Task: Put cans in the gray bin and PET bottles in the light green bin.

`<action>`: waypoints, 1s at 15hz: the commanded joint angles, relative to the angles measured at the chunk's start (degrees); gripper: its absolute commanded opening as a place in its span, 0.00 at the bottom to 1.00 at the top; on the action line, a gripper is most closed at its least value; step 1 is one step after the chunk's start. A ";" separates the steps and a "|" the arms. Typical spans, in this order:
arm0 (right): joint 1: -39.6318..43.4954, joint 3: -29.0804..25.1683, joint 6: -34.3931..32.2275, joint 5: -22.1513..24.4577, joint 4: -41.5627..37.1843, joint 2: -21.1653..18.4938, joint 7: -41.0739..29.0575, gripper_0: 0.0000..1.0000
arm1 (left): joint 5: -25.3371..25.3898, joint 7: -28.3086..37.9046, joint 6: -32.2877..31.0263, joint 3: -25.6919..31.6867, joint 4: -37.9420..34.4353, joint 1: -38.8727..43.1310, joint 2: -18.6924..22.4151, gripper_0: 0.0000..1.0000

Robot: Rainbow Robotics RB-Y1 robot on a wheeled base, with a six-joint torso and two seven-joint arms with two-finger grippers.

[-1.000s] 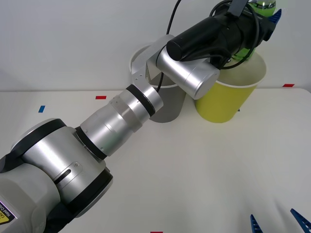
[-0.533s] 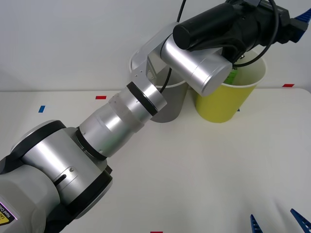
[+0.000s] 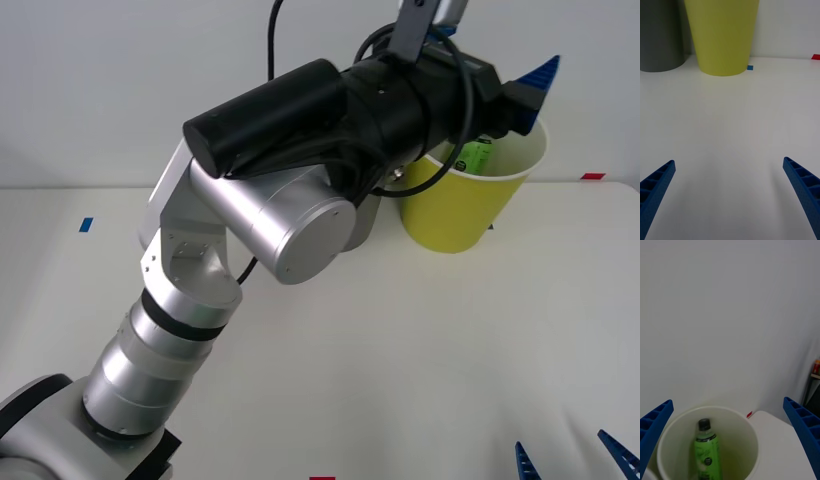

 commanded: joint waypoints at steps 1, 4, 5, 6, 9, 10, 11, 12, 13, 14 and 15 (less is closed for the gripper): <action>0.00 0.00 0.00 0.00 0.00 0.00 0.00 1.00 | -0.11 -0.41 -0.67 3.08 -6.63 7.67 6.64 1.00; 0.00 0.00 0.00 0.00 0.00 0.00 0.00 1.00 | -0.64 -0.67 -0.67 6.50 -11.82 14.79 10.85 1.00; 0.00 0.00 0.00 0.00 0.00 0.00 0.00 1.00 | -0.73 -0.76 -0.67 8.26 -13.84 17.95 12.09 1.00; 0.00 0.00 0.00 0.00 0.00 0.00 0.00 1.00 | -0.38 -0.85 -0.67 9.93 -16.30 21.56 13.14 1.00; 0.00 0.00 0.00 0.00 0.00 0.00 0.00 1.00 | -1.96 -0.76 -0.76 12.04 -23.94 32.81 15.78 1.00; 0.00 0.00 0.00 0.00 0.00 0.00 0.00 1.00 | -2.22 -0.76 -0.76 12.30 -26.41 37.03 16.57 1.00; 0.00 0.00 0.00 0.00 0.00 0.00 0.00 1.00 | -2.57 -0.67 -1.03 12.30 -28.43 40.19 16.92 1.00; 0.00 0.00 0.00 0.00 0.00 0.00 0.00 1.00 | -3.19 -0.67 -1.03 12.39 -30.36 43.53 17.27 1.00; 0.00 0.00 0.00 0.00 0.00 0.00 0.00 1.00 | -3.54 -0.58 -1.03 12.48 -31.68 46.61 17.97 1.00; 0.00 0.00 0.00 0.00 0.00 0.00 0.00 1.00 | -3.81 -0.67 -1.11 12.57 -32.47 48.54 18.94 1.00; 0.00 0.00 0.00 0.00 0.00 0.00 0.00 1.00 | -4.16 -0.49 -2.52 12.66 -32.91 51.09 20.35 1.00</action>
